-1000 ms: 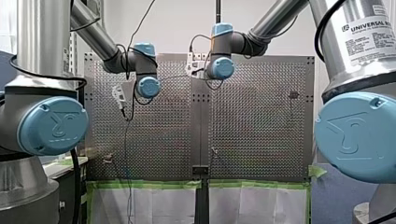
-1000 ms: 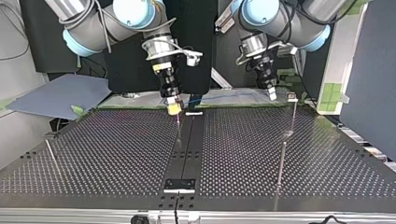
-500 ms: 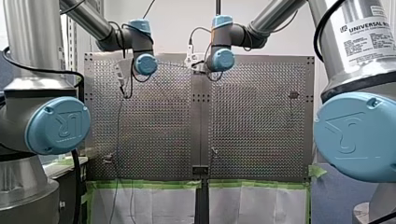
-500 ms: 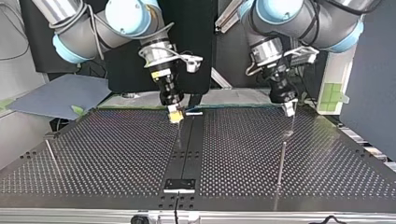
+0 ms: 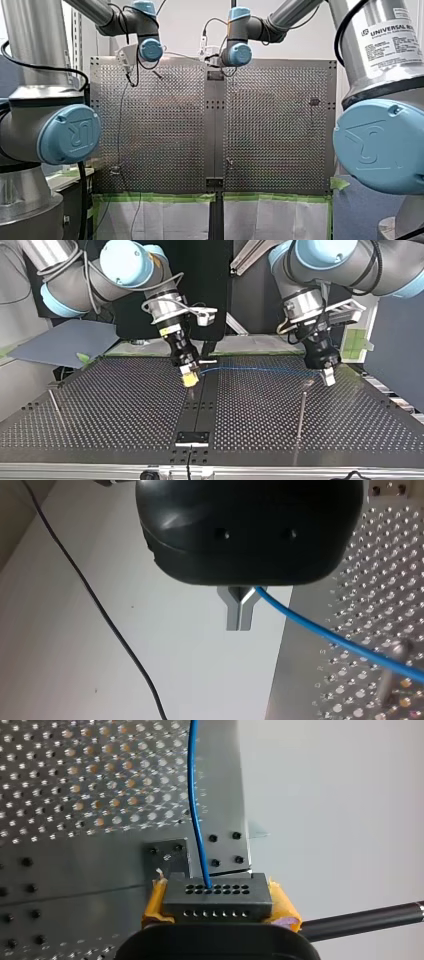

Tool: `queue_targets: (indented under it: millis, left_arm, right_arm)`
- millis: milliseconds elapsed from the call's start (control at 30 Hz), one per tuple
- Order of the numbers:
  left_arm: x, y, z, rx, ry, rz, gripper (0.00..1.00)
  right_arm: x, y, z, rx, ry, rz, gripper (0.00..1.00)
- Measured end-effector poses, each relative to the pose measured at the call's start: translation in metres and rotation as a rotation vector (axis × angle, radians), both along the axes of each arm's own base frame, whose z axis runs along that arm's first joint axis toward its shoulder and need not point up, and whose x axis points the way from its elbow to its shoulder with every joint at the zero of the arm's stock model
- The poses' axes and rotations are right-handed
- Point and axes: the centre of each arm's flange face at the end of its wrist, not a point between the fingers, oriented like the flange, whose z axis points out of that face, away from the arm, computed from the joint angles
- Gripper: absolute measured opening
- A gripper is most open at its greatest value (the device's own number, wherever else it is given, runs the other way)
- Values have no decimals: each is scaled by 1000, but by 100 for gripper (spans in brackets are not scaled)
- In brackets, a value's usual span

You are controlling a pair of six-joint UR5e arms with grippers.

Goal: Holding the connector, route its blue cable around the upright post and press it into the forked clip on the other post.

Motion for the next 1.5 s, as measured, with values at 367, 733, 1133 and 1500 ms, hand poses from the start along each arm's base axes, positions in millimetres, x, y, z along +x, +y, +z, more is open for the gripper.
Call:
queue_targets:
  millis: [367,733,1133,1500]
  left_arm:
    - [31,27,27,-3,2,-8,1]
    - [73,56,31,28,68,-6,1]
    - [109,93,-1,45,201,-7,1]
    - [133,128,-14,50,210,-7,1]
  right_arm:
    - [17,-20,-5,20,17,15,0]
    - [36,-41,-4,10,10,16,0]
    - [52,-59,-19,10,12,17,0]
    - [62,-63,-22,9,11,21,0]
